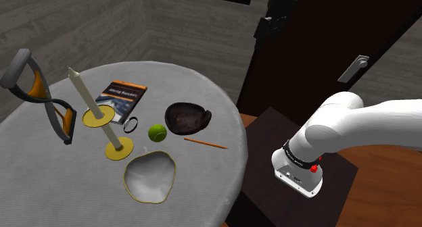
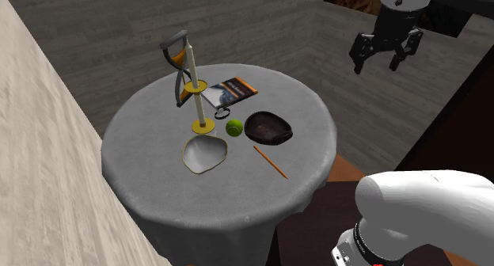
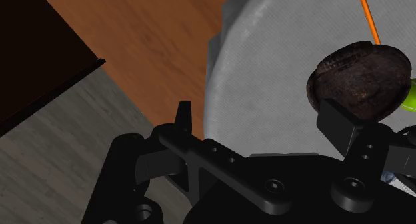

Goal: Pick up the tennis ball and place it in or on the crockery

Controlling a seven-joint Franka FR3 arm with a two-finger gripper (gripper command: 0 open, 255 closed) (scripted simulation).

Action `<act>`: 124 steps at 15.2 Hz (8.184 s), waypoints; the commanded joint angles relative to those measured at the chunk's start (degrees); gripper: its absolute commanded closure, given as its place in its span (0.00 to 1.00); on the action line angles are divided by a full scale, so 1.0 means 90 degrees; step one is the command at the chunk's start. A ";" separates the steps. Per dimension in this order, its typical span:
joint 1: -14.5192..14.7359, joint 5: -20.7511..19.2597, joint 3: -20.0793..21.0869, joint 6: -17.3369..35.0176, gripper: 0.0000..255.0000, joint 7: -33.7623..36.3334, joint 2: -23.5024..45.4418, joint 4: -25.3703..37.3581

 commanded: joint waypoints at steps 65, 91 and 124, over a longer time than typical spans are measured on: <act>0.1594 -0.2305 0.3134 0.4314 1.00 0.4693 0.7608 0.2251; 0.1670 -0.1345 0.3713 0.2776 1.00 0.4503 0.6465 0.2814; 0.2619 -0.2052 0.3936 0.3476 0.00 0.6187 0.7289 0.2513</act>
